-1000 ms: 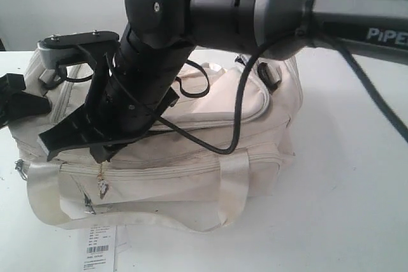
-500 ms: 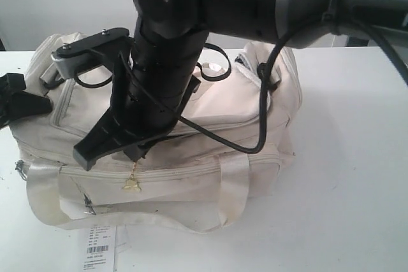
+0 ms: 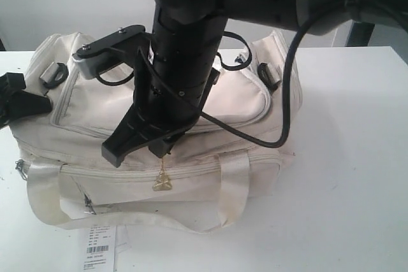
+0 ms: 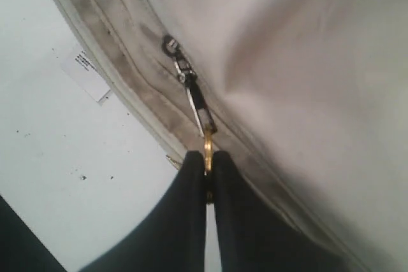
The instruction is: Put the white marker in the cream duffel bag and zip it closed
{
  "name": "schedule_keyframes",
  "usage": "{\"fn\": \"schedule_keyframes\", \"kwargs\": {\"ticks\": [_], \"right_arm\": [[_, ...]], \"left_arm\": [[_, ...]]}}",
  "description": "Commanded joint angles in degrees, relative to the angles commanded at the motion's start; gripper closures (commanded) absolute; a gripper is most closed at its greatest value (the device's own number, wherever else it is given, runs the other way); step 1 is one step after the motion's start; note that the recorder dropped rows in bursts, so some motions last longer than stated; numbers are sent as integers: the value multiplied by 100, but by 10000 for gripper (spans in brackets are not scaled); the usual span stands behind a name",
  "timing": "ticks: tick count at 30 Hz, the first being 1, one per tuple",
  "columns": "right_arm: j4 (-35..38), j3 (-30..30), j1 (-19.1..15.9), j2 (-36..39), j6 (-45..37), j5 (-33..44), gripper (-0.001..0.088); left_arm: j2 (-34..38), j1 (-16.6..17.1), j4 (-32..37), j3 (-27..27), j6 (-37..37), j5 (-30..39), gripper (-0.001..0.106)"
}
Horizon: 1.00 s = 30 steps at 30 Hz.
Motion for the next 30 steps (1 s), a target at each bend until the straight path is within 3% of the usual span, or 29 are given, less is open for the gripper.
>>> {"fn": "schedule_keyframes", "kwargs": {"ticks": [11, 30], "right_arm": [[-269, 0, -12, -142, -22, 0, 868], [-297, 0, -361, -400, -84, 0, 868]], "left_arm": [[0, 0, 0, 0, 0, 0, 1053], [0, 0, -1, 0, 13, 10, 1053]]}}
